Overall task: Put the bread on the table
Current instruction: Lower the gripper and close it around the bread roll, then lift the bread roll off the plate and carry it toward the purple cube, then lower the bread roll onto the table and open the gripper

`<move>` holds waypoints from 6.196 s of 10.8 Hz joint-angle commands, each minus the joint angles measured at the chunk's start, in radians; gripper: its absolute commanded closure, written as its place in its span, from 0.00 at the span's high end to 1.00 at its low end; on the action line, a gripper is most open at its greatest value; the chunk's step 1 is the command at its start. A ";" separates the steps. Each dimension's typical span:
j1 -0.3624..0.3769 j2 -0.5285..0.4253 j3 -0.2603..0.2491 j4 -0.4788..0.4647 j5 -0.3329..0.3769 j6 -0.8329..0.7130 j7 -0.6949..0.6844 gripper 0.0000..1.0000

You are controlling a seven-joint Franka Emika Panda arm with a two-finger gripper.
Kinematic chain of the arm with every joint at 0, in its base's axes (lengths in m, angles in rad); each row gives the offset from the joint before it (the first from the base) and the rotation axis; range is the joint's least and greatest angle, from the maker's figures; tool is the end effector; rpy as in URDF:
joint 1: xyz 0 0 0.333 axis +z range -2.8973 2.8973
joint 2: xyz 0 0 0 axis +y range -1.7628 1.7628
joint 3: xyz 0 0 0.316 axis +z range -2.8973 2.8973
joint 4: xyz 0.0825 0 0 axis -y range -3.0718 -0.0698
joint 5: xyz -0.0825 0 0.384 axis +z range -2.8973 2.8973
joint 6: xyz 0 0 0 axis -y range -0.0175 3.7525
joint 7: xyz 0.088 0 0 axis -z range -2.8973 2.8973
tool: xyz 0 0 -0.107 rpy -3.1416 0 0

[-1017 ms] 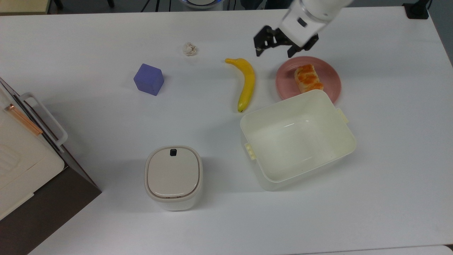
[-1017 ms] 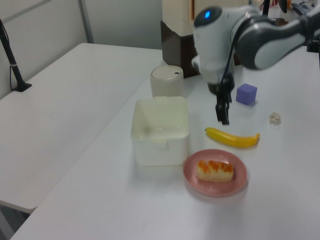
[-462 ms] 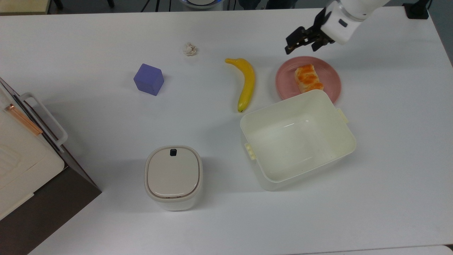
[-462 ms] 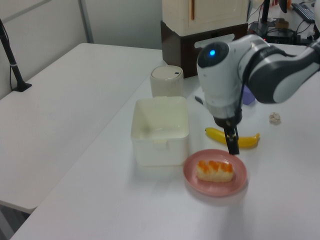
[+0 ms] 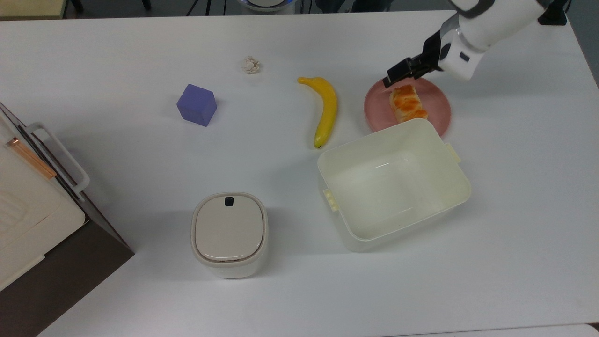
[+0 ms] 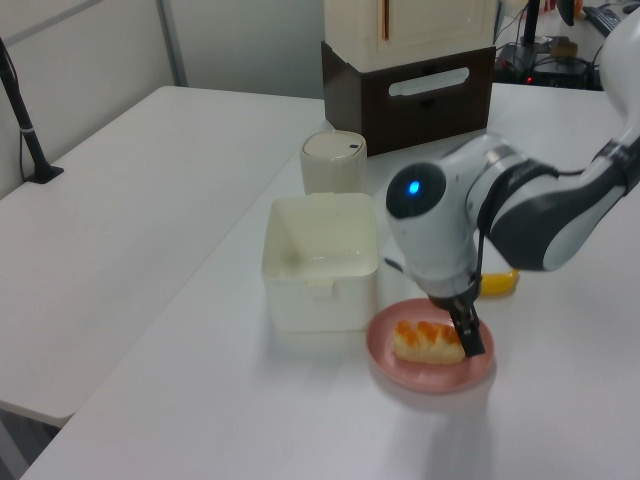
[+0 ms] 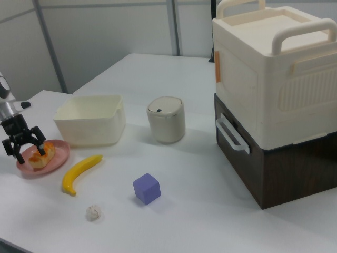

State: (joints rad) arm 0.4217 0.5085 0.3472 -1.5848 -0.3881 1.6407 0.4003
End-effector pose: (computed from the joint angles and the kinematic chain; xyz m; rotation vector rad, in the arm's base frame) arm 0.5003 0.3946 0.3305 2.6501 0.6394 -0.3226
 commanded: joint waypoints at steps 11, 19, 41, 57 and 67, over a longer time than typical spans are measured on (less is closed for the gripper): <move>-0.012 0.050 0.032 0.020 -0.032 0.011 -0.087 0.00; -0.026 0.047 0.032 0.022 -0.028 0.019 -0.077 0.00; -0.191 -0.123 0.032 0.054 0.032 0.004 -0.092 0.00; -0.472 -0.228 0.027 -0.007 0.037 -0.113 -0.279 0.00; -0.580 -0.067 0.022 -0.069 -0.057 0.013 -0.266 0.00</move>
State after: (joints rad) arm -0.1631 0.4068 0.3706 -1.6367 -0.4042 1.6069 0.1003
